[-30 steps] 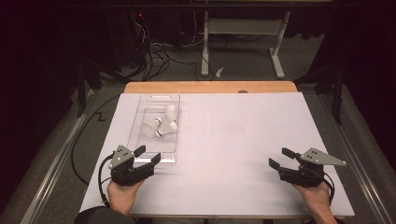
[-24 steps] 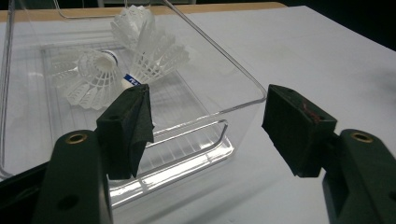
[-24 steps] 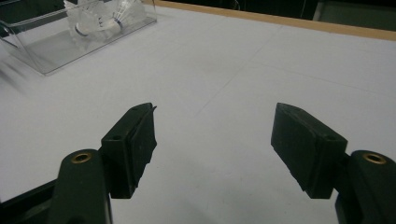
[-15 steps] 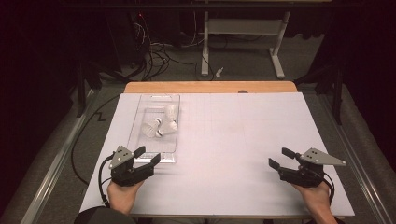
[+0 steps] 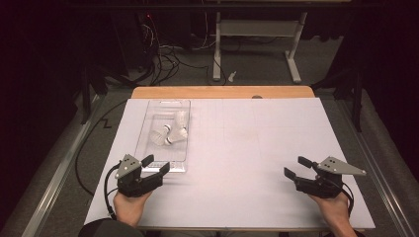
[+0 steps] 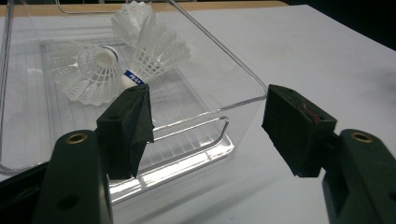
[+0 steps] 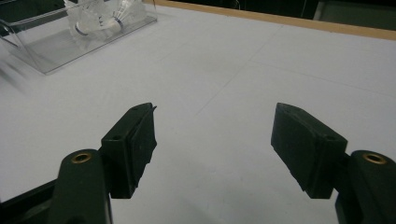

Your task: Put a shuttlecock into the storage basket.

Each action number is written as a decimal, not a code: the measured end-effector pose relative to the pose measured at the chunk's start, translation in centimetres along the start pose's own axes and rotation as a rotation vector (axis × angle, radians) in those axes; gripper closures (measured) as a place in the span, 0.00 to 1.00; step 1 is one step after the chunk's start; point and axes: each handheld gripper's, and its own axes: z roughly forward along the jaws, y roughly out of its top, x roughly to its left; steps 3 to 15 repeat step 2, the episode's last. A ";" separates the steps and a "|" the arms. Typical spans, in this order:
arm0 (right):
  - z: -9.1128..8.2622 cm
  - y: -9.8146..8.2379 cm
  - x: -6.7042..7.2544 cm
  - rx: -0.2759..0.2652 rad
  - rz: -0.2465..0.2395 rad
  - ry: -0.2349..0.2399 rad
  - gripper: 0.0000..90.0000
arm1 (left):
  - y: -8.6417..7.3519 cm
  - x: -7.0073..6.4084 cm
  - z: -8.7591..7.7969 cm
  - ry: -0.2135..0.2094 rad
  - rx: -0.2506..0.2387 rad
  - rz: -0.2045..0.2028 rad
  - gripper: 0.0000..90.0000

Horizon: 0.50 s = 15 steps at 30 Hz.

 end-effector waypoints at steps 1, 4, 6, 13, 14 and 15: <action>0.0 0.0 0.0 0.000 -0.001 0.000 0.34 | 0.0 0.0 0.0 0.000 -0.001 0.000 0.37; 0.0 0.0 0.0 0.000 0.000 0.000 0.34 | 0.0 0.0 0.0 0.001 -0.001 0.001 0.38; 0.0 0.0 0.0 0.000 0.000 0.000 0.34 | 0.0 0.0 0.0 0.001 -0.001 0.001 0.38; 0.0 0.0 0.0 0.000 0.000 0.000 0.34 | 0.0 0.0 0.0 0.001 -0.001 0.001 0.38; 0.0 0.0 0.0 0.000 0.000 0.000 0.34 | 0.0 0.0 0.0 0.001 -0.001 0.001 0.38; 0.0 0.0 0.0 0.000 0.000 0.000 0.34 | 0.0 0.0 0.0 0.001 -0.001 0.001 0.38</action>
